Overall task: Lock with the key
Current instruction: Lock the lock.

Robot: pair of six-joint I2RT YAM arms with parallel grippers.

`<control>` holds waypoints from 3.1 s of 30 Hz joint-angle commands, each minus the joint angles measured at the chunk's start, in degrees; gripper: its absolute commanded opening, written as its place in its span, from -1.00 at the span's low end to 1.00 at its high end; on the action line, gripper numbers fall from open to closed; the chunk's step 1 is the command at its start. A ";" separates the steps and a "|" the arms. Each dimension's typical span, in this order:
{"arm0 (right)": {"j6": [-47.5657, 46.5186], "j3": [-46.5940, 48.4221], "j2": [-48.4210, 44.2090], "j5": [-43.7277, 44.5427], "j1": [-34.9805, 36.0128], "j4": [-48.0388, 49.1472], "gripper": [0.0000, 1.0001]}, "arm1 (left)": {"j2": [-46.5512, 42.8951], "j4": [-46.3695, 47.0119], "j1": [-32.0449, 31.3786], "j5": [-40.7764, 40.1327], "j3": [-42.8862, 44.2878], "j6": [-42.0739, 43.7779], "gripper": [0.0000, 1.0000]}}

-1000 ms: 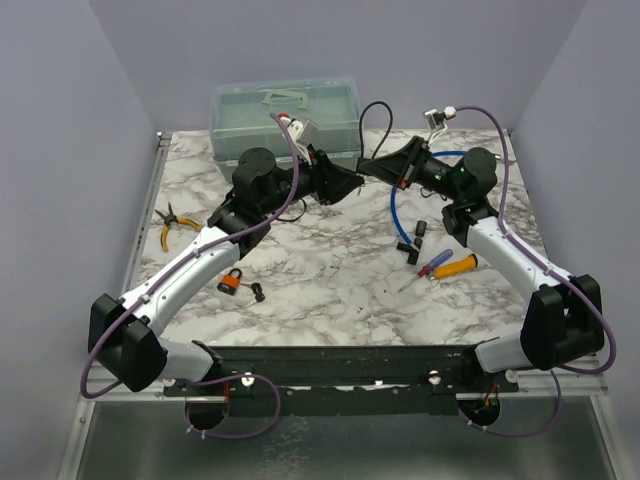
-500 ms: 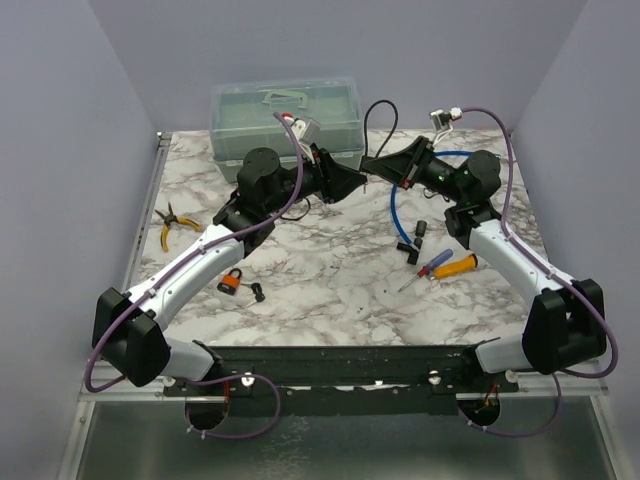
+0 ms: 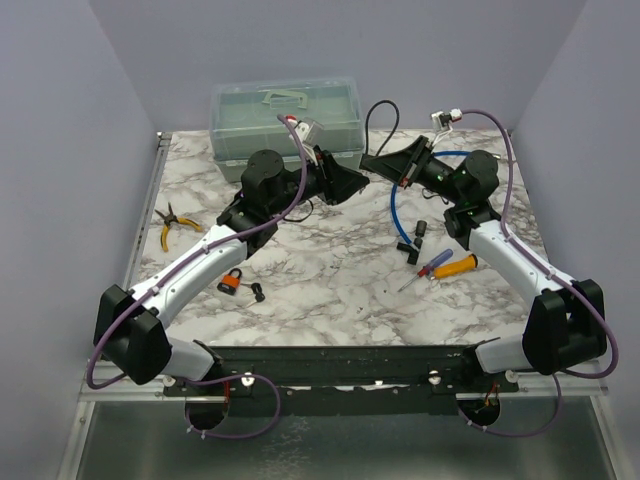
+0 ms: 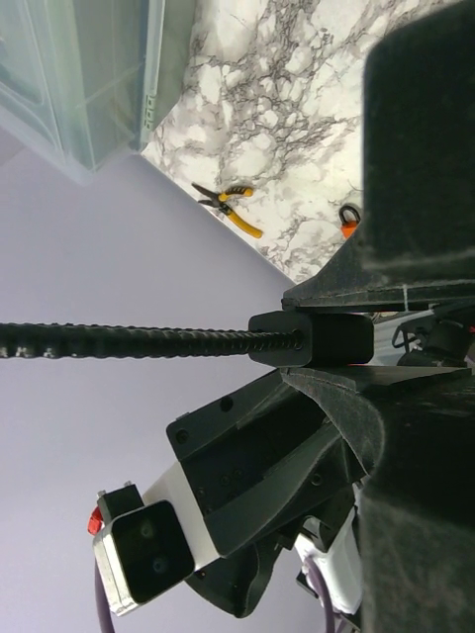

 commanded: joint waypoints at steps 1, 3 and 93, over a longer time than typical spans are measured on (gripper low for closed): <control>1.00 -0.27 -1.61 2.58 0.16 -1.34 -0.99 | 1.35 2.04 -0.32 -2.52 0.42 -0.52 -0.35; 1.07 -0.31 -1.61 2.57 0.17 -1.39 -0.99 | 1.54 2.43 -0.33 -2.80 0.38 -0.80 -0.37; -10.74 6.65 2.15 -29.72 2.80 10.18 -0.56 | 2.68 -3.54 3.37 17.16 11.21 -4.76 -1.00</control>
